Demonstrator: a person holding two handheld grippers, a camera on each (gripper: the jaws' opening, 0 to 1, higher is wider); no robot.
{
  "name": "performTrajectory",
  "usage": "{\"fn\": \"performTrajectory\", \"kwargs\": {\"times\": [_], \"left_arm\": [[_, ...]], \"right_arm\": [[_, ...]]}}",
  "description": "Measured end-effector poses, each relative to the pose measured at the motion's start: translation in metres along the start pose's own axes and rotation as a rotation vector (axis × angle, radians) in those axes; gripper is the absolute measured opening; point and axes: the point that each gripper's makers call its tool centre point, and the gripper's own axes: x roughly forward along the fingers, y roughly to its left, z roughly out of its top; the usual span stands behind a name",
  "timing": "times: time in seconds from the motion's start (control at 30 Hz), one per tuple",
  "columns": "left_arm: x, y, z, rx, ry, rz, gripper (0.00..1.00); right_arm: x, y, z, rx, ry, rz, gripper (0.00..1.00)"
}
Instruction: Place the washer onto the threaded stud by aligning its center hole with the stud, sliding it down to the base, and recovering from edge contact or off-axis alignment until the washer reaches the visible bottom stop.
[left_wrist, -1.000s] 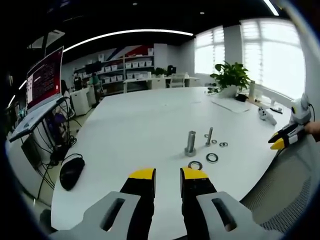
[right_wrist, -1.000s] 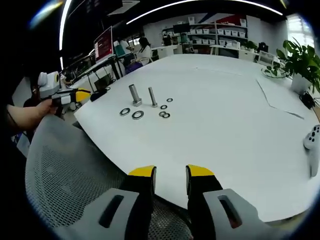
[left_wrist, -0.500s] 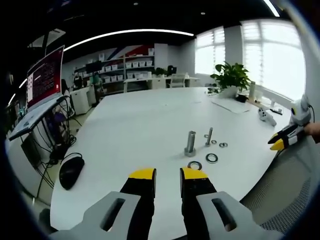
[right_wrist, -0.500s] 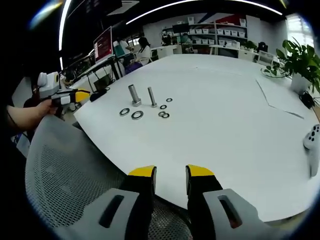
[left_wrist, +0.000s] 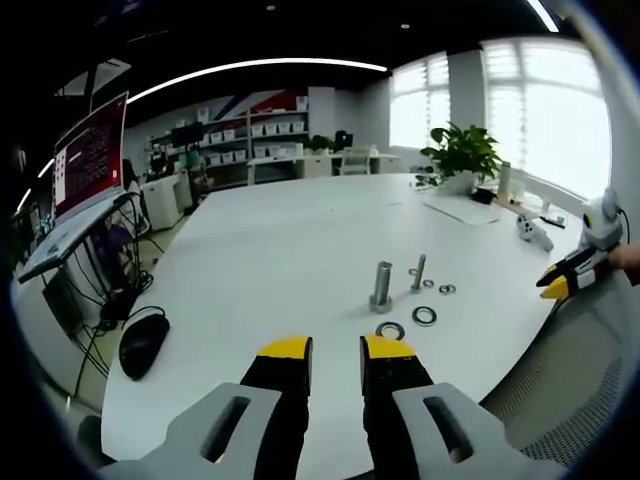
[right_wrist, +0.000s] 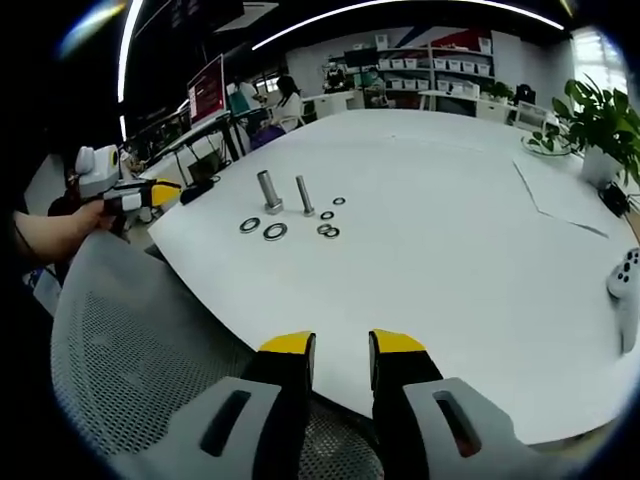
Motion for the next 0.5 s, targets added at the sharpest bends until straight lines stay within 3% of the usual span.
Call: {"fn": "performTrajectory", "kwargs": {"times": [0.5], "left_arm": [[-0.0005, 0.0002, 0.0007, 0.004, -0.001, 0.002, 0.17]], "right_arm": [[0.0014, 0.003, -0.0042, 0.009, 0.033, 0.015, 0.25]]}}
